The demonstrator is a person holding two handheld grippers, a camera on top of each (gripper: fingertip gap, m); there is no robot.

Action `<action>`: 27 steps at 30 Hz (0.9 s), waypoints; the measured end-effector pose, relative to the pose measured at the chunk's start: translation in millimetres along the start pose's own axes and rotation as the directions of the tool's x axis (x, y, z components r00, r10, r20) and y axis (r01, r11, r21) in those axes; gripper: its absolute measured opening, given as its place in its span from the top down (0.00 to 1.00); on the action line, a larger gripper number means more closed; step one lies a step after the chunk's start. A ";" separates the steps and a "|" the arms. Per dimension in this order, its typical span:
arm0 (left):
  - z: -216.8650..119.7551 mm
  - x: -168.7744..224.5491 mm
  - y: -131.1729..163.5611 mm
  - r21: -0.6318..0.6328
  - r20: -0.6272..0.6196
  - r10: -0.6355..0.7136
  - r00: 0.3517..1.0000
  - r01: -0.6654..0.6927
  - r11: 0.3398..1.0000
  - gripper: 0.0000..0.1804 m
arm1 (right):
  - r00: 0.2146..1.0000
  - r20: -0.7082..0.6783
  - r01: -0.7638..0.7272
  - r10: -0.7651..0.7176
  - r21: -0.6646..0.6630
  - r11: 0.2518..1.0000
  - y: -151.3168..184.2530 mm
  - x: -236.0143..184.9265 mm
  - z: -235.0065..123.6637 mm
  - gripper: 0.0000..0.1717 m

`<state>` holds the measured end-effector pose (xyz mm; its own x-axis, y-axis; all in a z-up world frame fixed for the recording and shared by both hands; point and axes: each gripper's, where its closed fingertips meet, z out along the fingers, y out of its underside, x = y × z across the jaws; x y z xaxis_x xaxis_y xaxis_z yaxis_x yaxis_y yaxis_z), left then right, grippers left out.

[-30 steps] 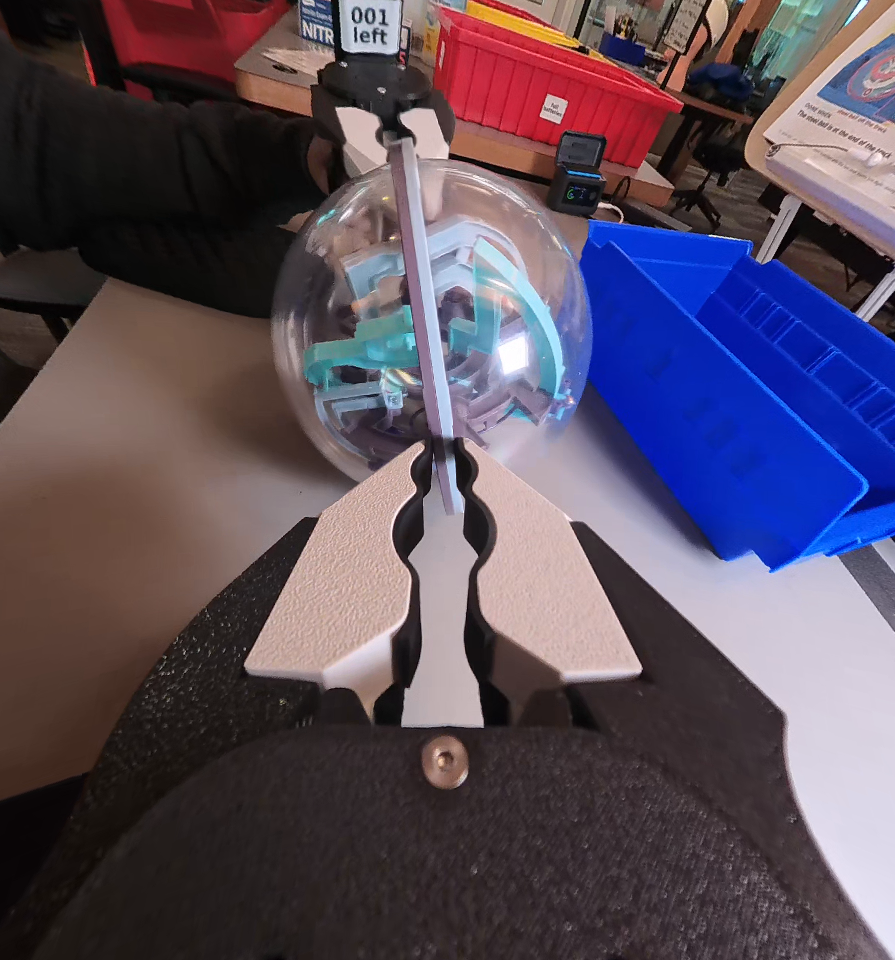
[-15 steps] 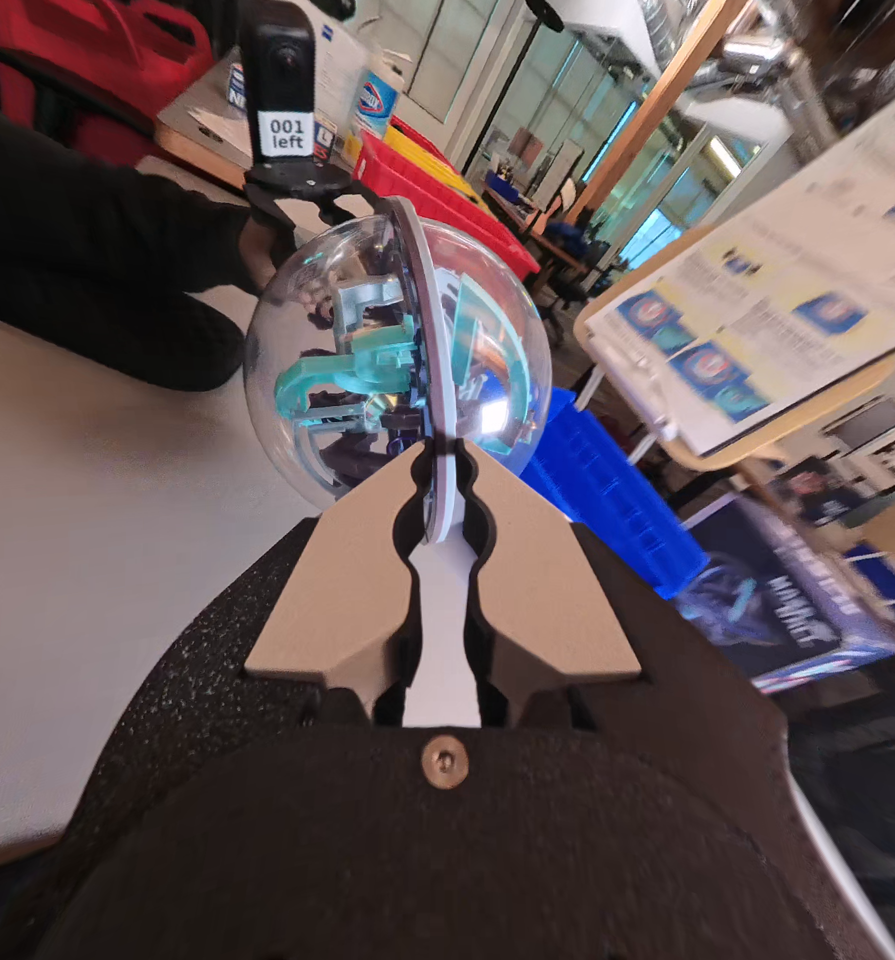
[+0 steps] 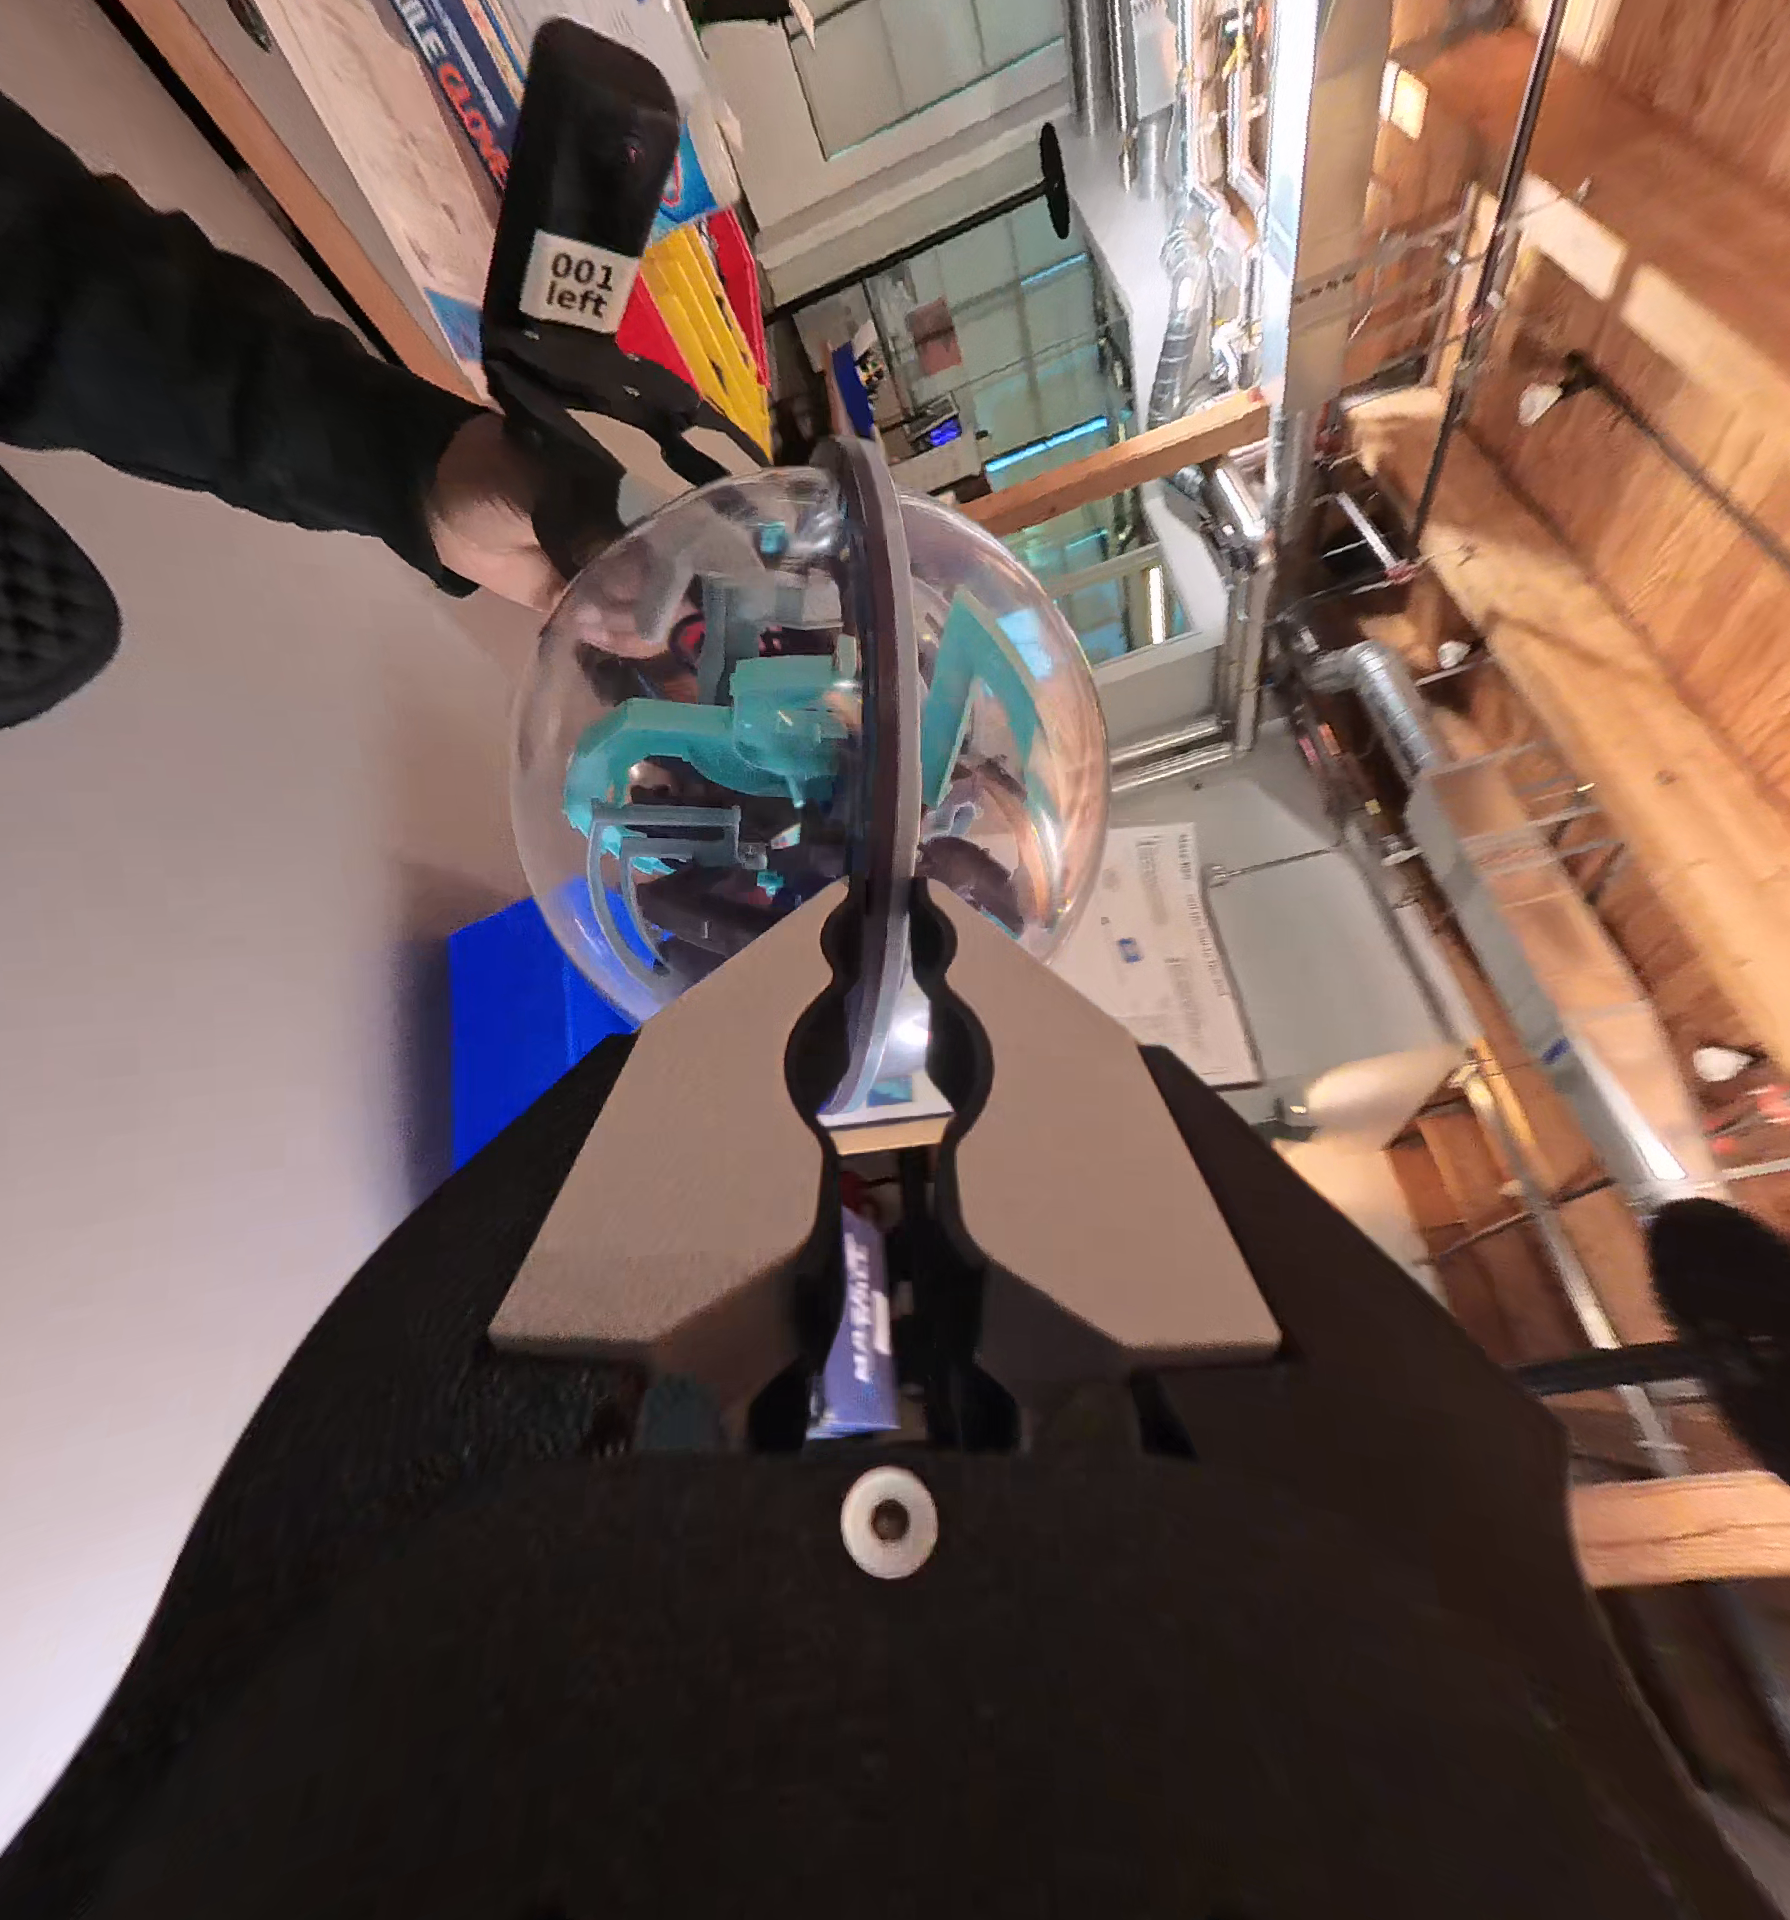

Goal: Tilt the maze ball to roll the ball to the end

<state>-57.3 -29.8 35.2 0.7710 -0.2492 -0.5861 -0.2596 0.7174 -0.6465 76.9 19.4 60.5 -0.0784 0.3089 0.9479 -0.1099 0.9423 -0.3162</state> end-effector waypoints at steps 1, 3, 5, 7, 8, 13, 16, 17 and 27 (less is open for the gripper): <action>0.3 1.6 -5.5 0.030 -0.002 -0.015 1.000 0.015 0.999 0.96 | 0.999 -0.019 0.036 -0.036 -0.015 0.999 -4.3 -0.9 -3.0 0.97; -0.2 3.1 -12.1 0.073 0.002 -0.052 0.999 0.052 0.996 0.97 | 0.996 -0.040 0.073 -0.075 -0.041 0.996 -6.5 -5.3 -5.9 0.97; -0.4 3.7 -9.3 0.062 0.018 -0.060 0.998 0.059 0.996 0.97 | 0.997 -0.047 0.054 -0.057 -0.048 0.997 -1.9 -11.1 -6.0 0.97; -0.7 8.4 -8.0 0.050 0.005 -0.077 0.997 0.077 0.996 0.97 | 0.999 -0.049 -0.006 0.004 -0.041 0.999 8.4 -17.0 -5.5 0.97; -0.7 10.7 -7.4 0.042 -0.004 -0.093 0.996 0.093 0.995 0.97 | 0.997 -0.045 -0.058 0.056 -0.026 0.998 14.3 -20.6 -5.2 0.97; -0.8 19.3 27.5 -0.105 -0.002 -0.169 0.986 0.168 0.980 0.98 | 0.933 0.001 -0.359 0.359 0.064 0.931 52.9 -46.1 -0.8 0.97; 1.9 49.3 51.1 -0.195 -0.103 -0.235 0.967 0.212 0.958 1.00 | 0.879 0.076 -0.475 0.470 0.053 0.879 71.7 -78.3 14.8 0.97; 3.6 52.6 69.6 -0.271 -0.067 -0.189 0.980 0.164 0.949 1.00 | 0.859 0.107 -0.505 0.501 0.020 0.863 78.9 -92.4 23.2 0.97; -25.5 77.3 122.5 -0.344 -0.063 -0.413 0.909 0.369 0.864 0.75 | 0.796 0.221 -0.526 0.563 -0.206 0.825 133.5 -170.5 38.9 0.97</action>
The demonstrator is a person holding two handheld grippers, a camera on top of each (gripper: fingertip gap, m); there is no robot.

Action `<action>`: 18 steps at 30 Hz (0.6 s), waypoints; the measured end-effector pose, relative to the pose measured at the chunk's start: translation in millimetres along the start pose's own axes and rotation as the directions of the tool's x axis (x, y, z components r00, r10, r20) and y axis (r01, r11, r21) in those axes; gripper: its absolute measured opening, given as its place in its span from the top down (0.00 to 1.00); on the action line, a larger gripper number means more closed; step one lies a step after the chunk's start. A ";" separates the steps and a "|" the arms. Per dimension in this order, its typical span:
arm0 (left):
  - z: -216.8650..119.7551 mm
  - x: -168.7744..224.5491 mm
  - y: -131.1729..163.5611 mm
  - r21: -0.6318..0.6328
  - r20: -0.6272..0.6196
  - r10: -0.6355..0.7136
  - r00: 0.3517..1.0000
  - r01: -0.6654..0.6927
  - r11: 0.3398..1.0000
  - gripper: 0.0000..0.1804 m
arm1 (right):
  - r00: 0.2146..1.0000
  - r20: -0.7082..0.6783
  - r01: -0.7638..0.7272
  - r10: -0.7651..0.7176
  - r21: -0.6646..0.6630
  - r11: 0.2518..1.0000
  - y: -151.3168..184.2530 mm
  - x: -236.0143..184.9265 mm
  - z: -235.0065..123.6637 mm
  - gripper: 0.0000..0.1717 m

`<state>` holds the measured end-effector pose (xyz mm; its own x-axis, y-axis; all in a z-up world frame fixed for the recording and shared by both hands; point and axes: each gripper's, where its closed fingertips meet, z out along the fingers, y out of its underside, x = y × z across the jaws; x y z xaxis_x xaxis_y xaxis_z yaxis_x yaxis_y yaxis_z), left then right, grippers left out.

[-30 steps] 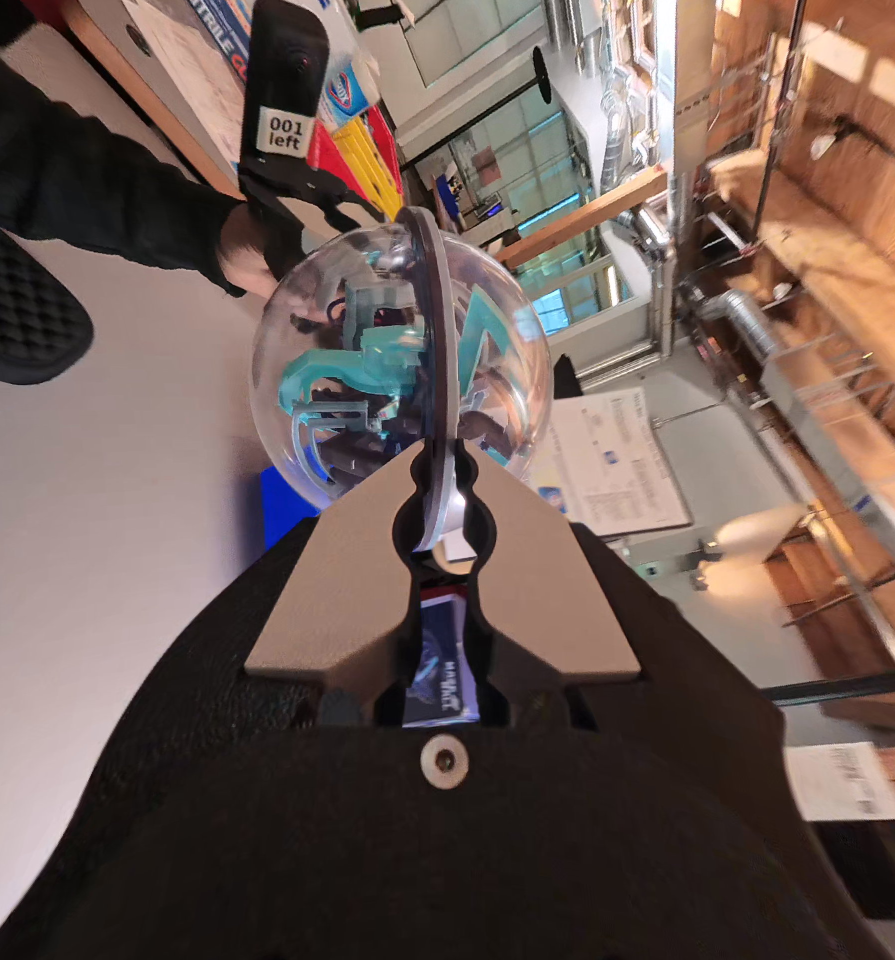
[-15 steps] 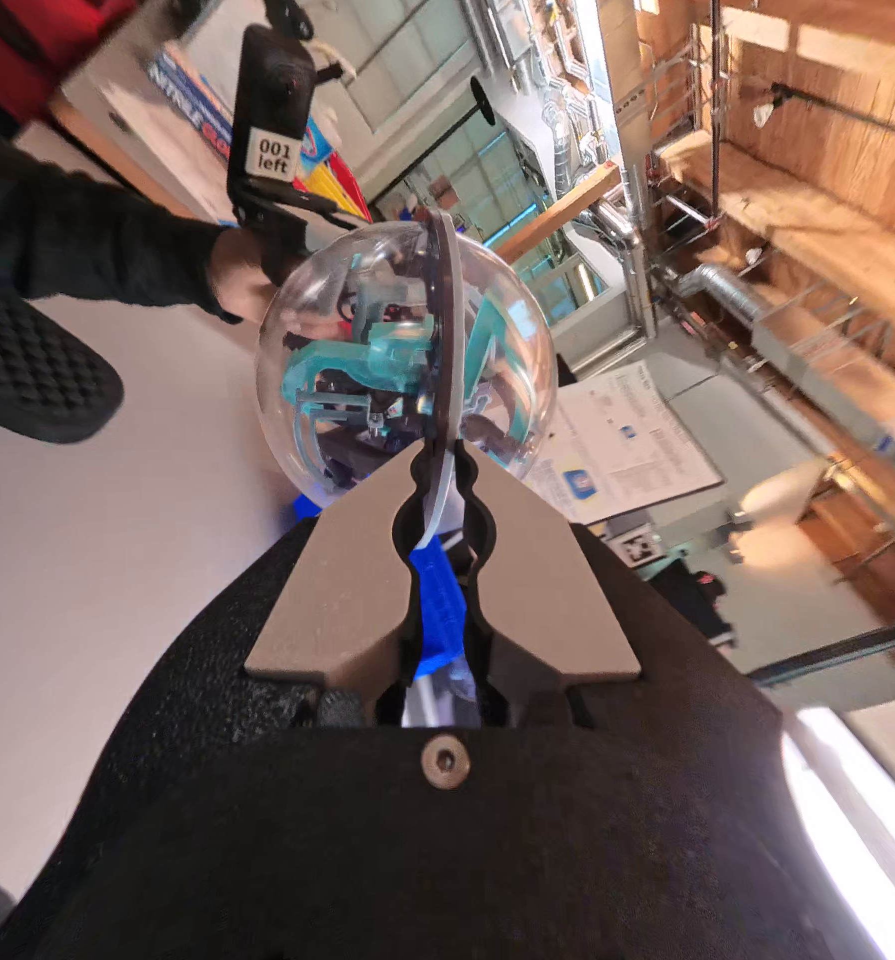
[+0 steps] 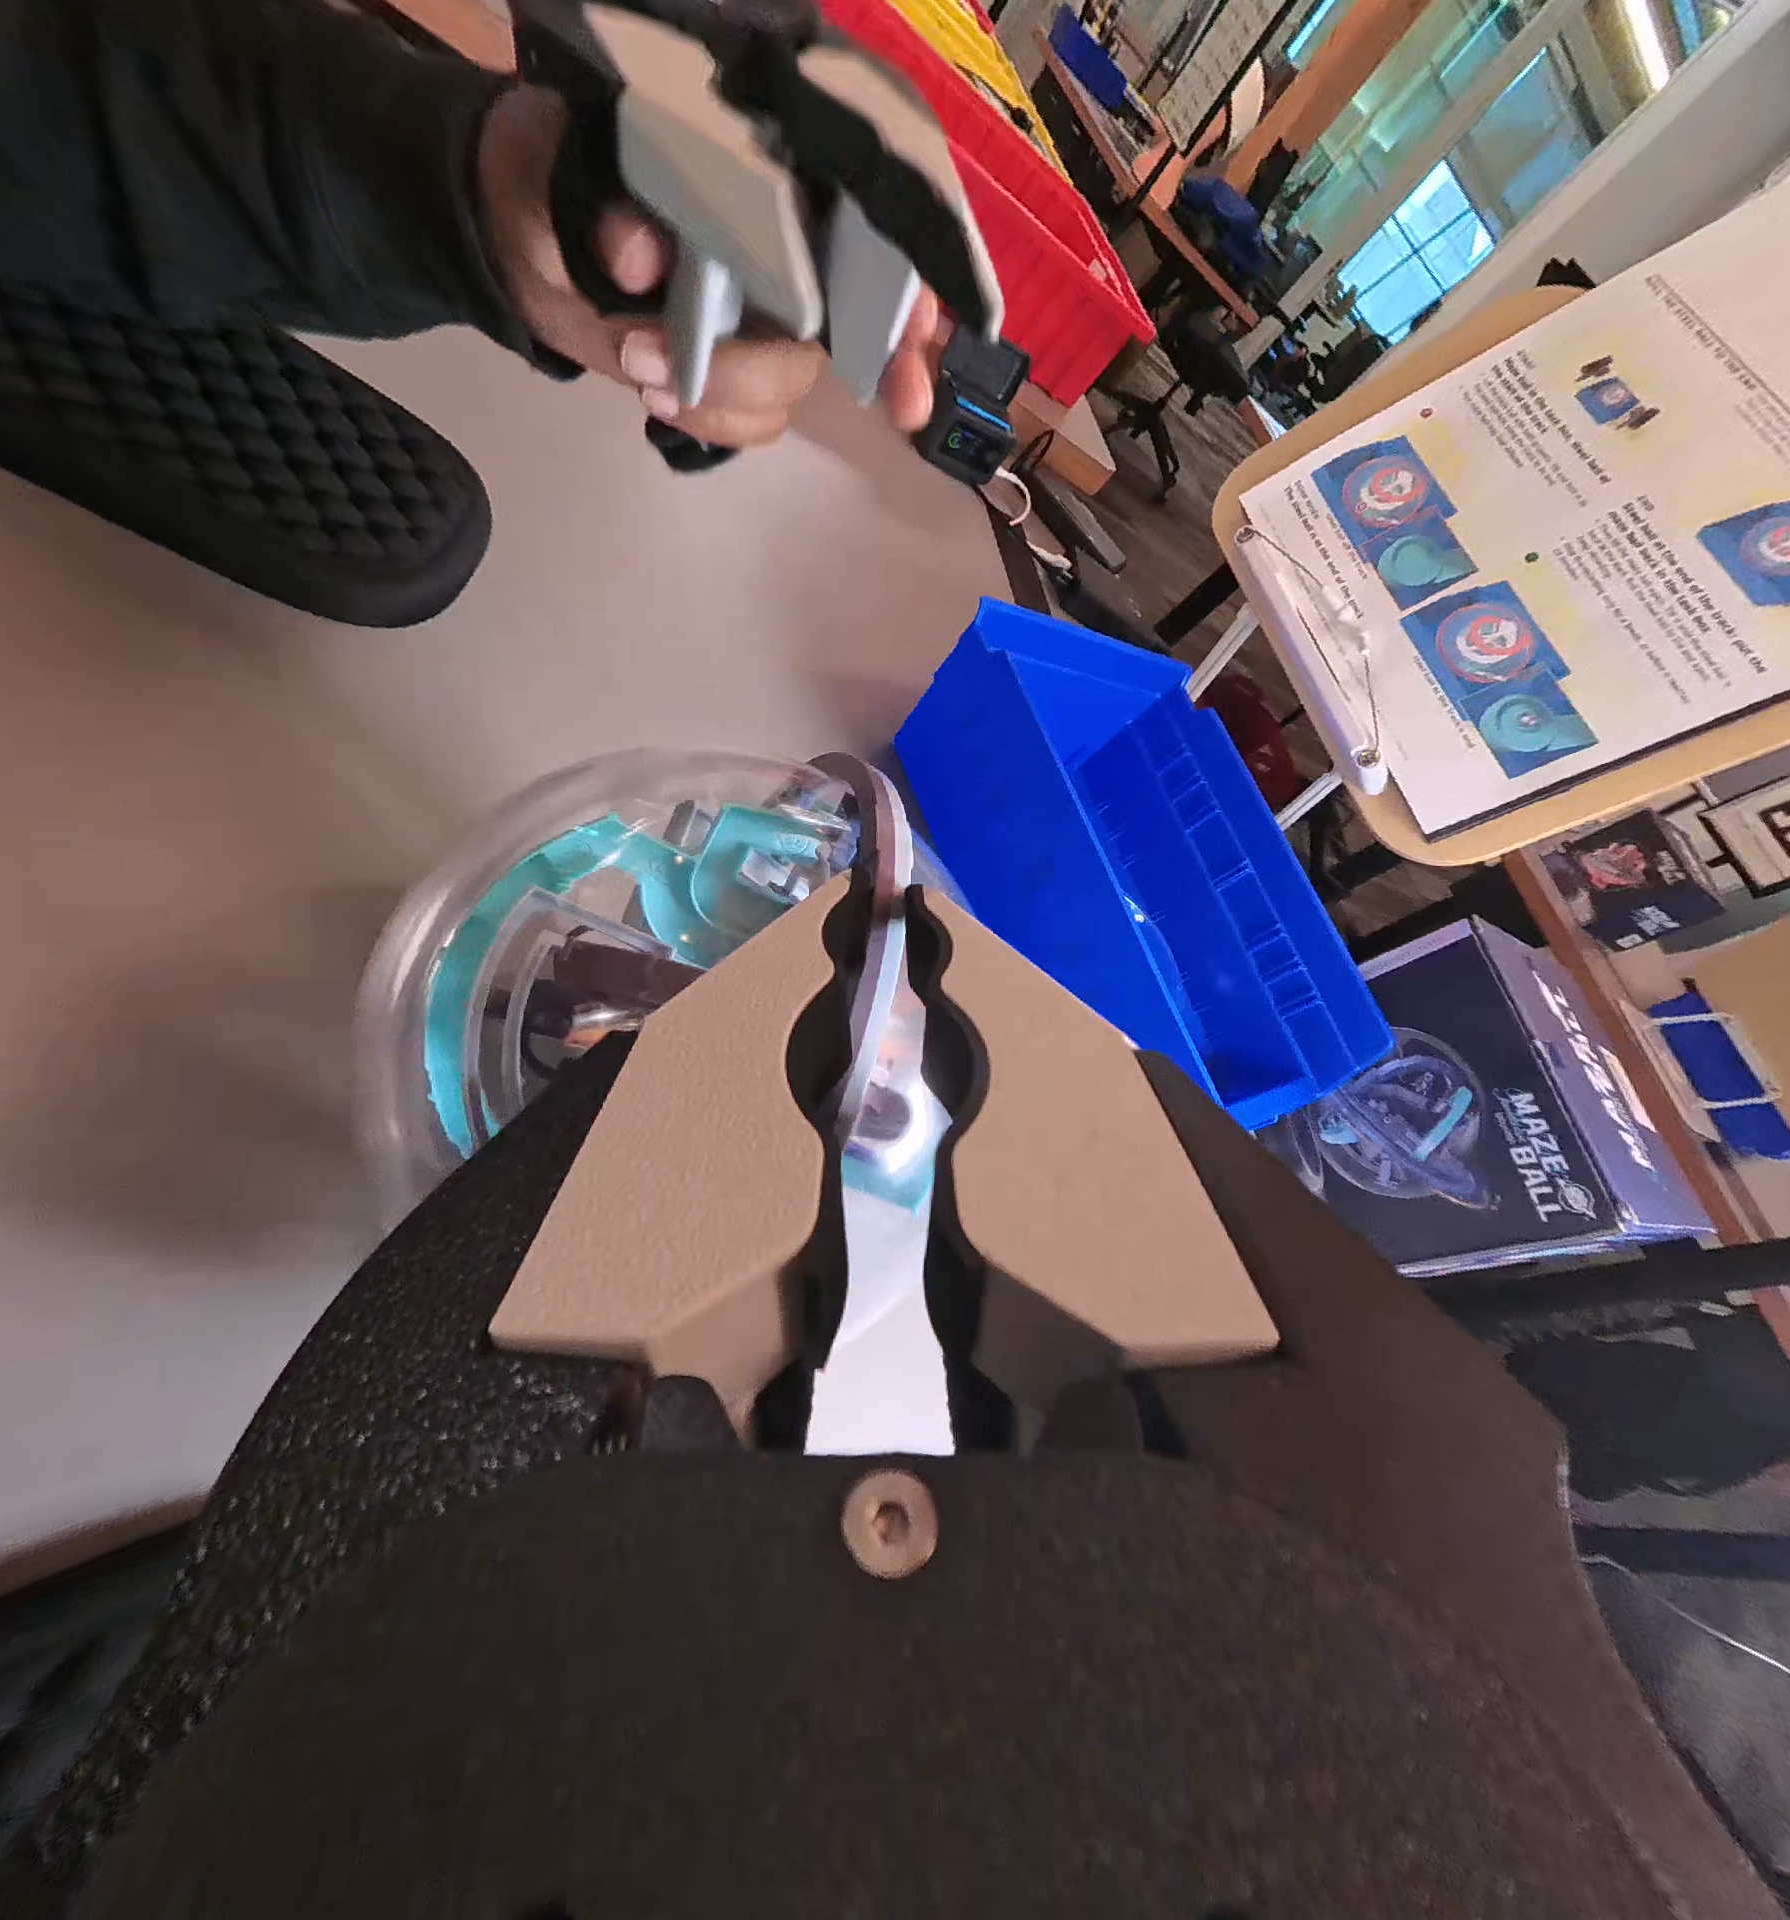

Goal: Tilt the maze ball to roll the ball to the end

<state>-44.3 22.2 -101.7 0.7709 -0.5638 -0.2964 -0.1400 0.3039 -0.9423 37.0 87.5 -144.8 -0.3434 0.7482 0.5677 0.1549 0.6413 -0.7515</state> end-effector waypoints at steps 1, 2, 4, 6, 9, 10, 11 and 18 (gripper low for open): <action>1.1 1.7 6.0 -0.001 -0.025 -0.053 0.998 0.053 0.999 0.66 | 1.000 0.003 -0.009 0.009 0.014 1.000 -2.1 0.7 -0.5 0.97; 2.8 3.5 13.6 -0.010 -0.051 -0.112 0.992 0.112 0.994 0.56 | 1.000 0.007 -0.022 0.022 0.034 0.999 -5.1 1.0 -0.4 0.97; 7.9 10.0 34.7 -0.064 -0.104 -0.232 0.967 0.227 0.972 0.37 | 0.998 0.022 -0.054 0.053 0.080 0.995 -10.9 0.1 1.8 0.97; 13.5 24.2 61.8 -0.157 -0.156 -0.311 0.938 0.287 0.945 0.23 | 0.996 0.048 -0.085 0.080 0.119 0.989 -15.0 -3.9 7.8 0.97; 18.4 39.8 91.3 -0.238 -0.187 -0.328 0.926 0.282 0.930 0.20 | 0.990 0.085 -0.127 0.115 0.153 0.980 -15.4 -10.9 21.1 0.97; 19.3 41.7 98.0 -0.263 -0.186 -0.330 0.925 0.277 0.924 0.20 | 0.988 0.094 -0.138 0.124 0.162 0.977 -14.6 -12.9 25.1 0.97; 19.9 42.0 101.6 -0.274 -0.182 -0.323 0.929 0.268 0.924 0.20 | 0.986 0.102 -0.149 0.133 0.171 0.974 -13.8 -14.6 28.4 0.97; 17.9 42.9 109.6 -0.306 -0.174 -0.300 0.938 0.238 0.922 0.22 | 0.966 0.151 -0.245 0.211 0.269 0.931 -16.2 -16.9 34.6 0.97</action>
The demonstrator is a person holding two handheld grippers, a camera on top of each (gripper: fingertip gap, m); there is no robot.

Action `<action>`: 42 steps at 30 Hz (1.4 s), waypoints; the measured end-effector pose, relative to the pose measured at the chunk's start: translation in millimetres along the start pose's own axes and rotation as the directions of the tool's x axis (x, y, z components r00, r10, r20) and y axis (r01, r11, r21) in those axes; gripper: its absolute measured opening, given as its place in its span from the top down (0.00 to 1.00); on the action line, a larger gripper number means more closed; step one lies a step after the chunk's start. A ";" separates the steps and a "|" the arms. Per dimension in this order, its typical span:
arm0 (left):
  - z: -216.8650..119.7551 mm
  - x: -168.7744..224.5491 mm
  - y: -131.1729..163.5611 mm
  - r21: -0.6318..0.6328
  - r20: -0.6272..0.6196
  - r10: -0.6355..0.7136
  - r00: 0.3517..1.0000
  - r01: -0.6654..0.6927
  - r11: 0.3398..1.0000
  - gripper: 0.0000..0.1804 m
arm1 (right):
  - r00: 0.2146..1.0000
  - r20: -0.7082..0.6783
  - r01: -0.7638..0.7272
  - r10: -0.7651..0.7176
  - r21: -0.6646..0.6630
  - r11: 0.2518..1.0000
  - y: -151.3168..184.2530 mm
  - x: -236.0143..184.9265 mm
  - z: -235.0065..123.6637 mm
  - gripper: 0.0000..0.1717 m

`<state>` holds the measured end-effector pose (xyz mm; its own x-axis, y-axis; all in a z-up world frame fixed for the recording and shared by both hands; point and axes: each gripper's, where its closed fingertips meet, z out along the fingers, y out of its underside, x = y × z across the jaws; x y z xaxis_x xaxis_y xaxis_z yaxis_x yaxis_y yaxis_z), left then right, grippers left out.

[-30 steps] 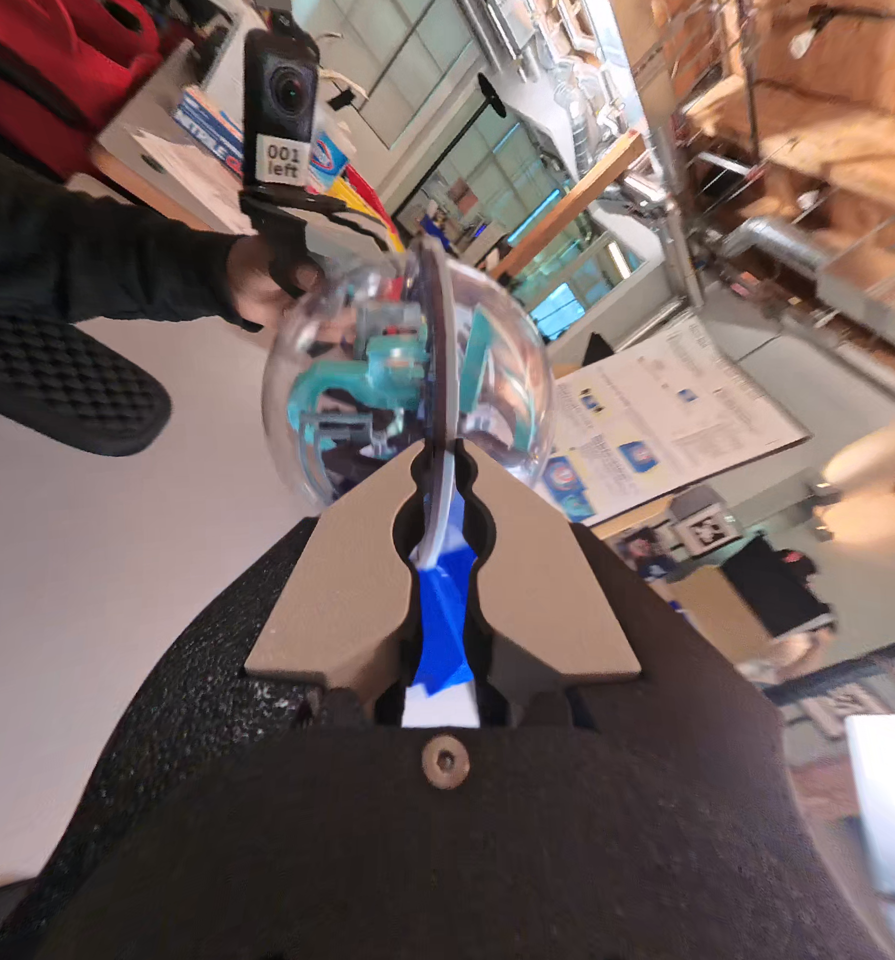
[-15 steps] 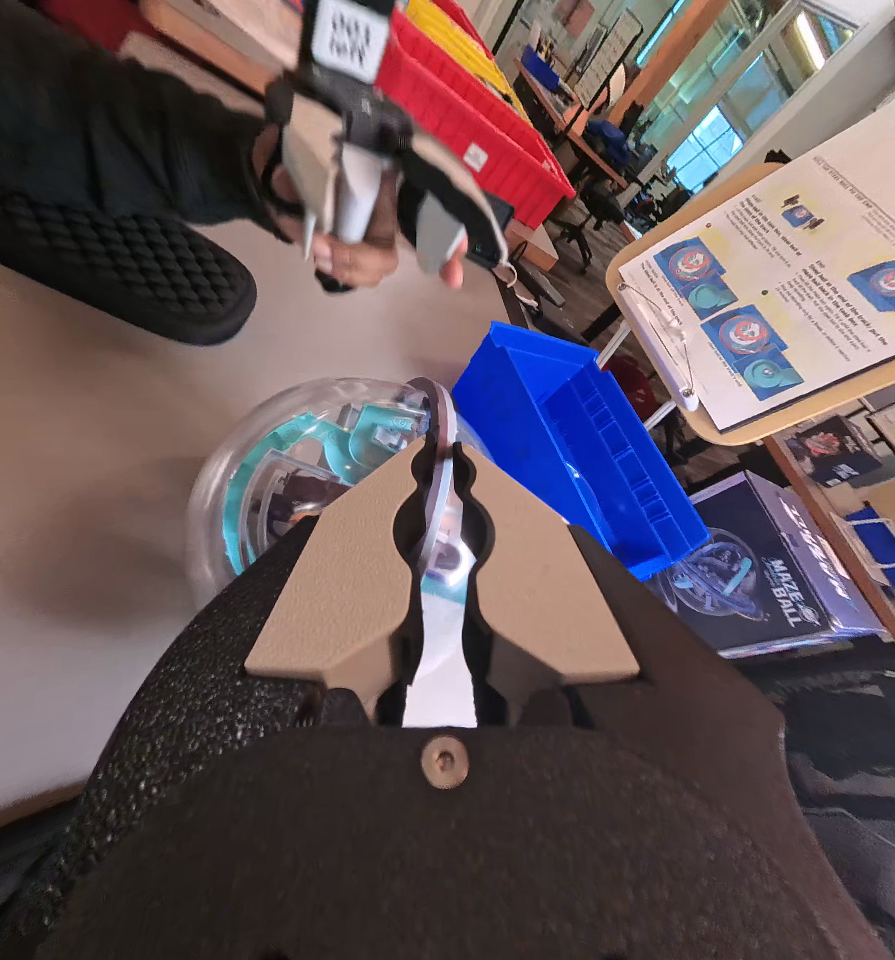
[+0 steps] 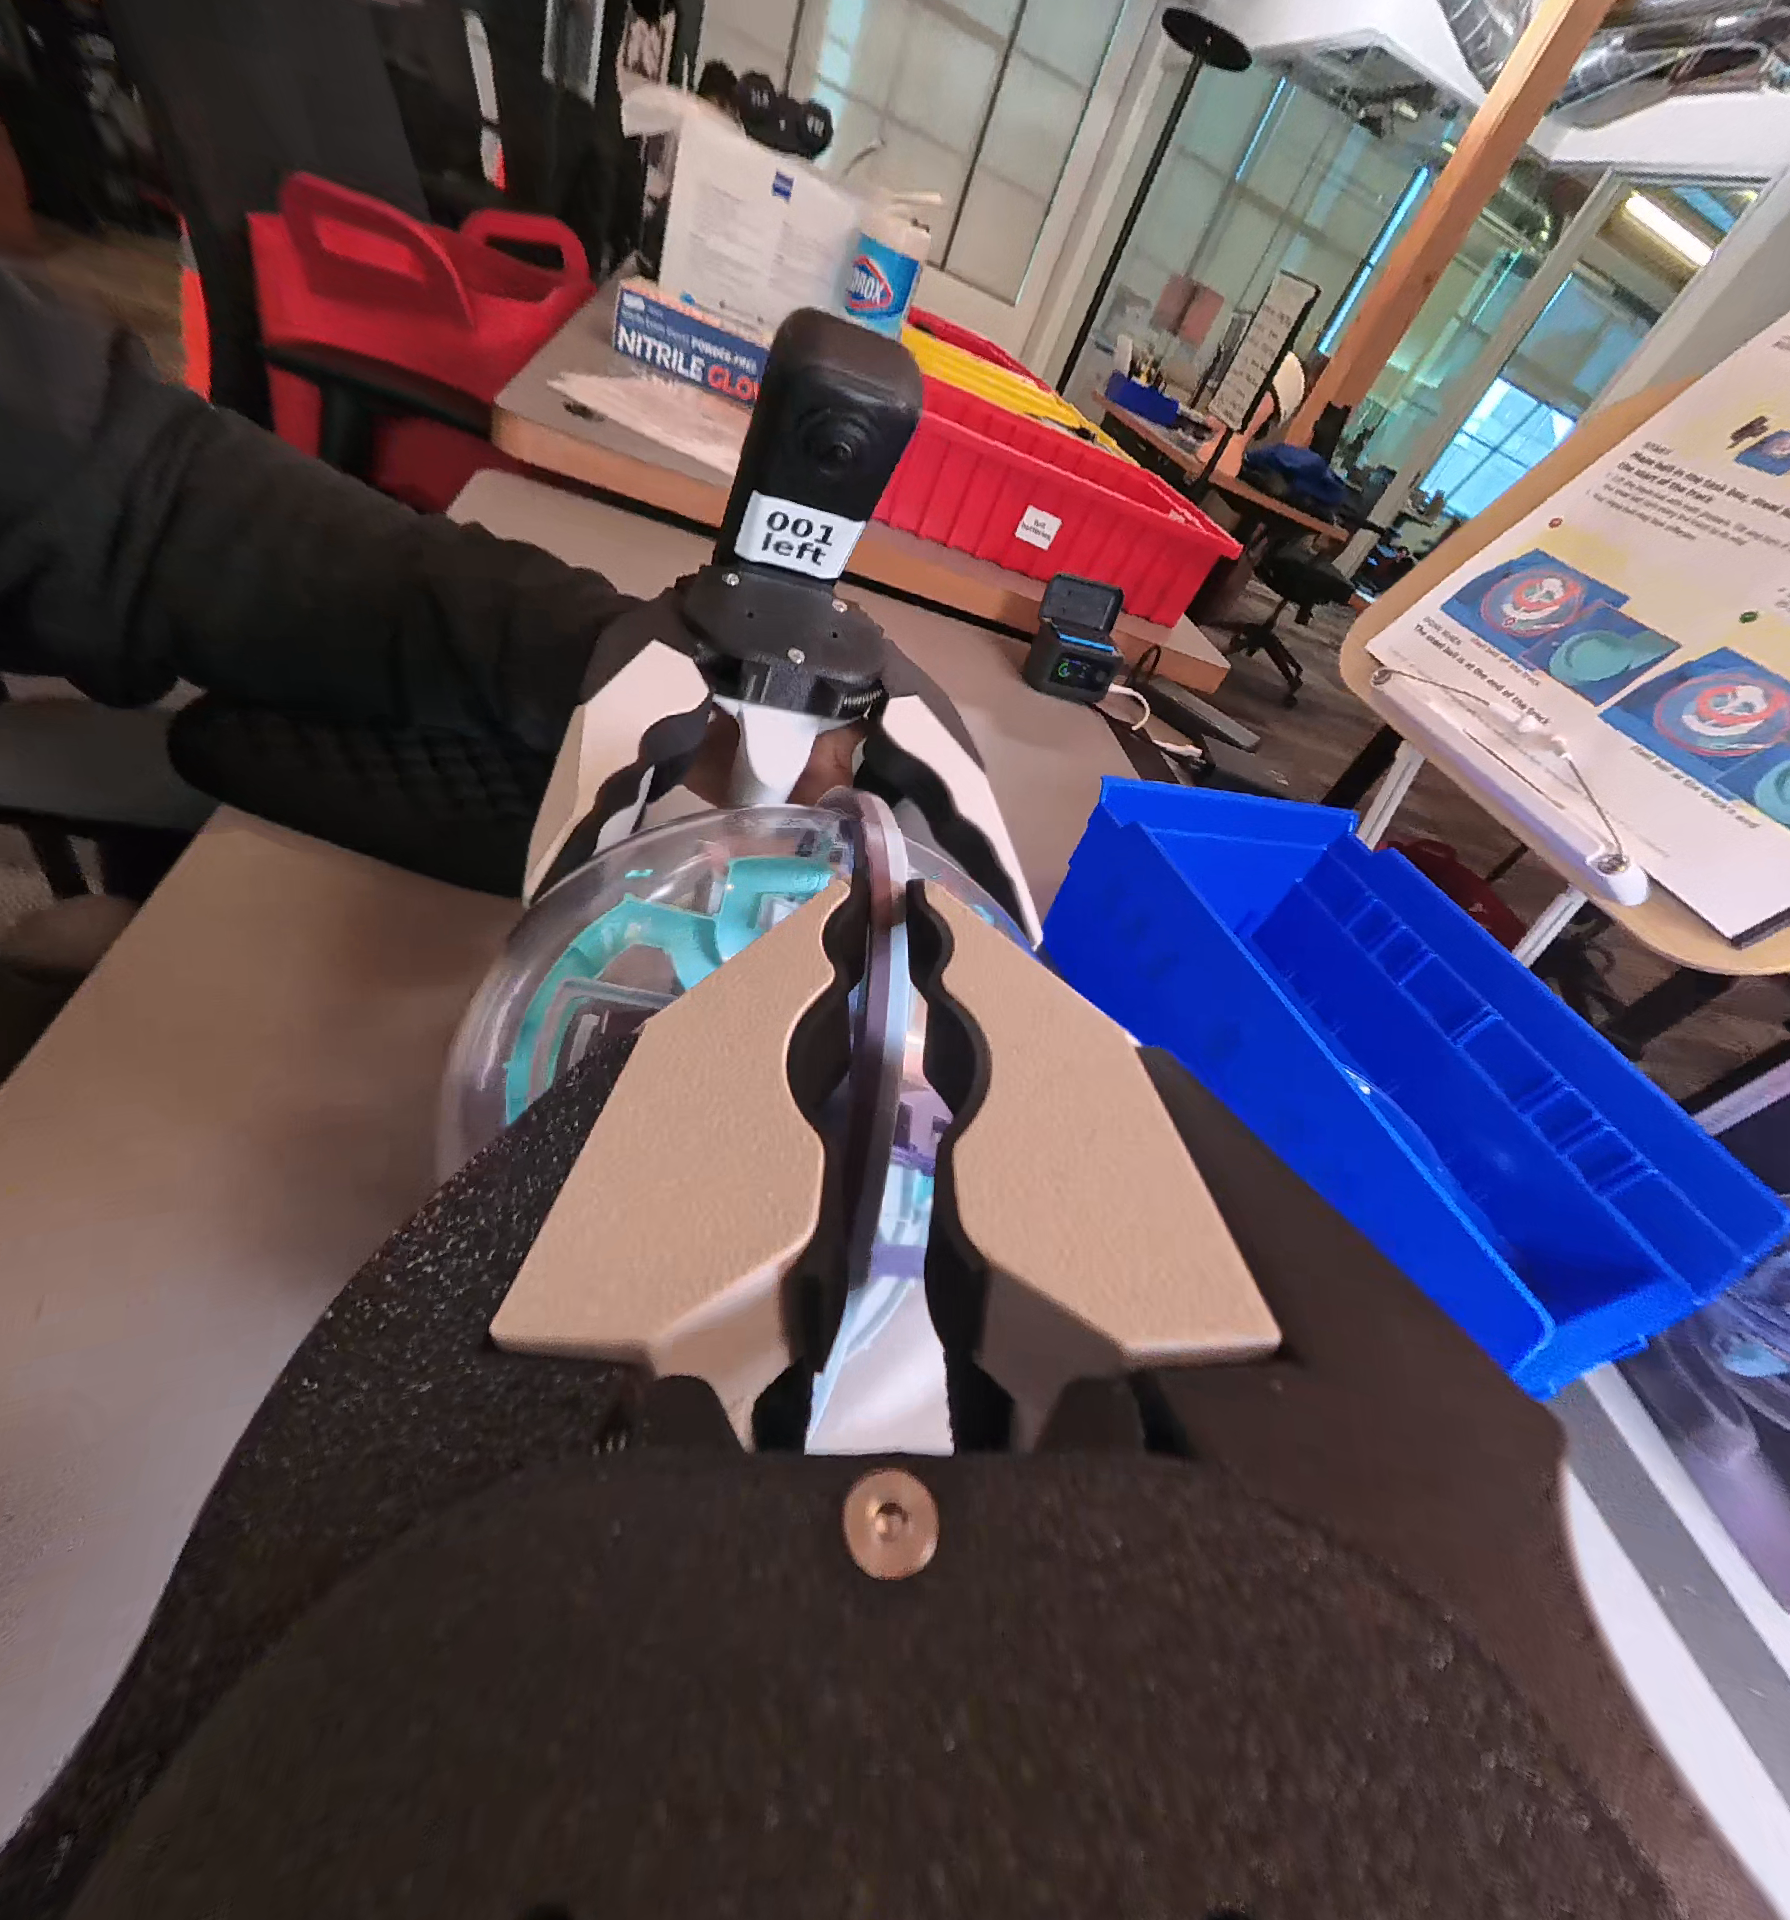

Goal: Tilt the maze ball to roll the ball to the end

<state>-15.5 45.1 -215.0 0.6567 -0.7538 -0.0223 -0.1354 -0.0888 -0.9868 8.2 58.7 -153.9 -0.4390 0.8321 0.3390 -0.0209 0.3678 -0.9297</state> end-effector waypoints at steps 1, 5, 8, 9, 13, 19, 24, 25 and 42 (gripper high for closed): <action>1.3 1.1 2.3 -0.010 -0.003 0.004 1.000 -0.004 1.000 0.22 | 1.000 -0.003 -0.022 0.022 0.019 1.000 1.1 2.0 -1.0 0.97; 8.7 5.4 11.2 -0.050 -0.009 0.009 1.000 -0.009 0.999 0.25 | 0.993 -0.009 -0.115 0.117 0.094 0.989 5.8 7.3 -11.1 0.97; 14.0 6.7 9.4 -0.047 0.004 0.031 1.000 -0.031 0.998 0.26 | 0.987 -0.018 -0.157 0.161 0.136 0.978 9.0 7.9 -20.8 0.97; 15.2 7.2 8.4 -0.047 0.005 0.036 0.999 -0.035 0.998 0.26 | 0.985 -0.020 -0.167 0.172 0.141 0.976 10.1 7.8 -24.2 0.97; 17.4 8.9 3.6 -0.041 0.004 0.040 0.999 -0.039 0.998 0.29 | 0.983 -0.047 -0.173 0.180 0.127 0.977 16.4 9.6 -37.0 0.96; 11.7 6.4 4.5 -0.048 0.011 0.027 1.000 -0.026 0.999 0.31 | 0.969 -0.040 -0.239 0.244 0.106 0.965 34.8 12.9 -53.8 0.83; 4.6 1.4 3.4 -0.041 0.027 0.042 0.999 -0.041 0.998 0.33 | 0.945 0.016 -0.327 0.327 0.068 0.942 57.1 9.2 -60.2 0.78; 2.6 0.2 2.9 -0.037 0.029 0.043 0.999 -0.042 0.998 0.34 | 0.941 0.028 -0.339 0.338 0.061 0.939 60.0 7.8 -60.2 0.81; -19.2 -10.5 -6.4 0.055 0.028 -0.011 1.000 0.009 0.998 0.56 | 0.898 0.066 -0.438 0.435 0.045 0.898 79.2 9.8 -57.0 0.96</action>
